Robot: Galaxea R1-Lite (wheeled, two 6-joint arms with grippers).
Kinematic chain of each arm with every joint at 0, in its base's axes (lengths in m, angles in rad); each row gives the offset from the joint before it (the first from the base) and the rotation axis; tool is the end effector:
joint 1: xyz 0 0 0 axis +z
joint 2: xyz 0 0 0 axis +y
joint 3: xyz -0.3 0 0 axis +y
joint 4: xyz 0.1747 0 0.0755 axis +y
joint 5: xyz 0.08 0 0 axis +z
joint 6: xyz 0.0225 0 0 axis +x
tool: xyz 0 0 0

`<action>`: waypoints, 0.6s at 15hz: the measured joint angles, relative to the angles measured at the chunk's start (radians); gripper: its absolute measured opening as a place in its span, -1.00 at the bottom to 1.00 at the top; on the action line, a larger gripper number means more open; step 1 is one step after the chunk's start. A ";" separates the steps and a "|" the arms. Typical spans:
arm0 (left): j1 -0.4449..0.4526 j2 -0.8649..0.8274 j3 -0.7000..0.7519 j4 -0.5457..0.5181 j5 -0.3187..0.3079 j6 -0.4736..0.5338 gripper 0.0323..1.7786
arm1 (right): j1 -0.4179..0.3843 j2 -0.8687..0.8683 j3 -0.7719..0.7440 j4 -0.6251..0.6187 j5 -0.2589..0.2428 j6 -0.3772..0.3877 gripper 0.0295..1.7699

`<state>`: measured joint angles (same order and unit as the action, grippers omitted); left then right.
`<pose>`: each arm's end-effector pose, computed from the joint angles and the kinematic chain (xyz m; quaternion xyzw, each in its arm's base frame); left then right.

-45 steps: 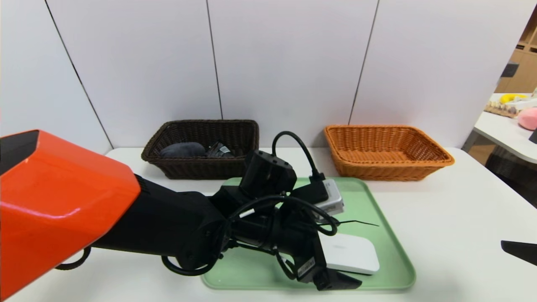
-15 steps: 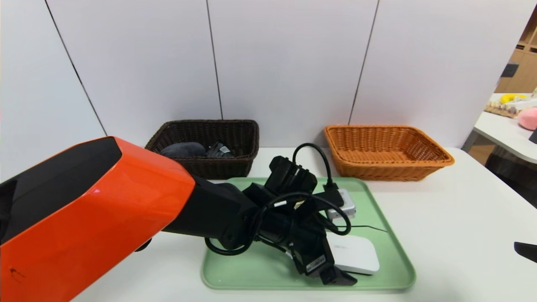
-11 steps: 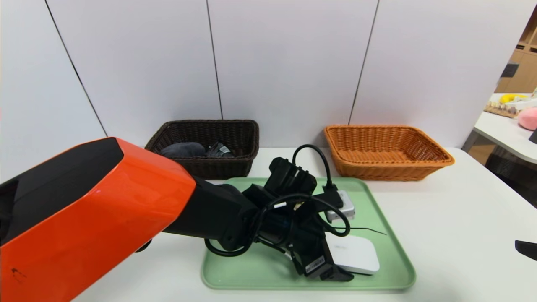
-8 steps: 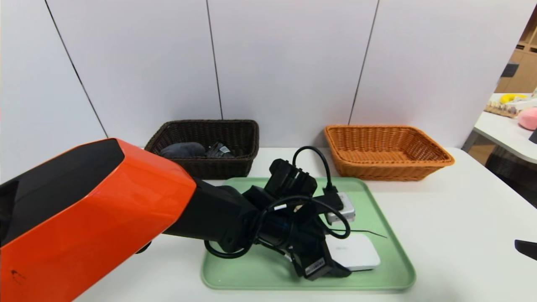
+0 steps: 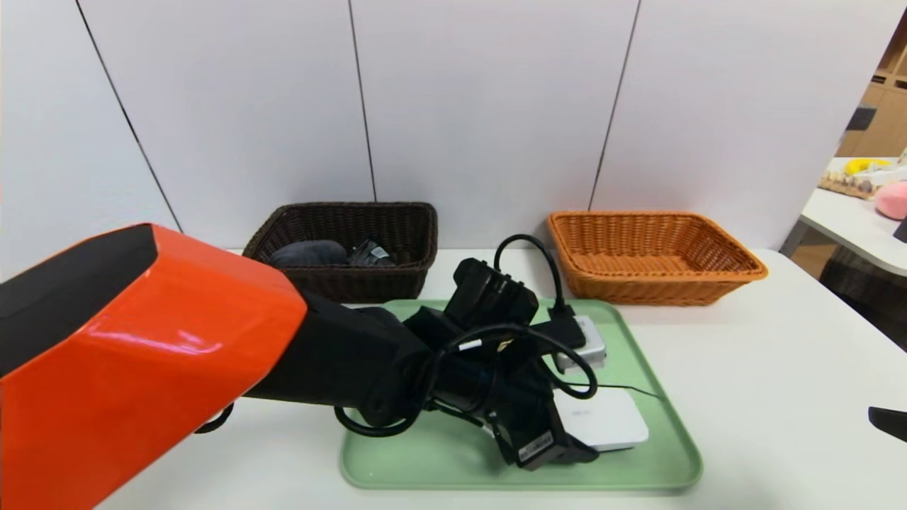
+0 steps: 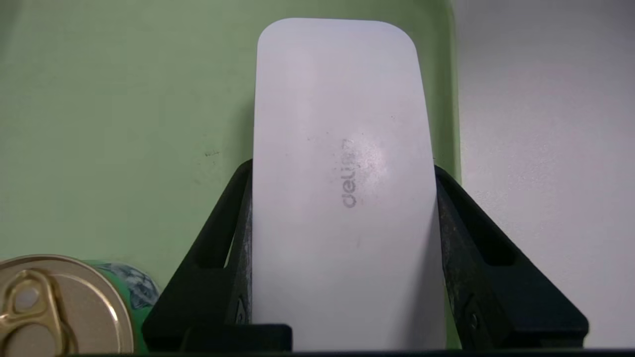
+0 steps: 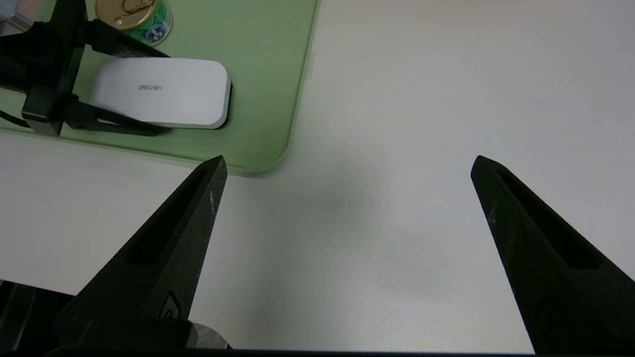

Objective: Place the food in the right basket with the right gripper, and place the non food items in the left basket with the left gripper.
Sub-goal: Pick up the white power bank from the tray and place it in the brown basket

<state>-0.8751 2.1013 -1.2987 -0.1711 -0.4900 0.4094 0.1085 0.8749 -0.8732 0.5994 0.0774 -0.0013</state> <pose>0.2534 -0.3200 0.1266 0.2081 0.1765 -0.6490 0.7101 0.0664 0.0090 0.2475 -0.0052 0.2960 0.0888 0.9510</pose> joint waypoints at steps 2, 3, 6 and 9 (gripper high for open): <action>-0.028 -0.035 -0.008 0.006 0.065 -0.036 0.16 | 0.000 -0.005 0.000 0.000 0.000 0.000 0.92; -0.045 -0.052 -0.016 0.007 0.099 -0.067 0.16 | 0.000 -0.008 0.000 0.002 0.000 0.000 0.92; -0.064 -0.099 -0.069 0.065 0.150 -0.108 0.16 | 0.000 -0.015 0.002 0.005 -0.001 0.000 0.92; -0.063 -0.138 -0.194 0.149 0.210 -0.177 0.16 | -0.003 -0.021 0.004 0.006 -0.003 0.001 0.92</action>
<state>-0.9377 1.9632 -1.4932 -0.0226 -0.2800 0.2328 0.1053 0.8538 -0.8687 0.6055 0.0740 -0.0004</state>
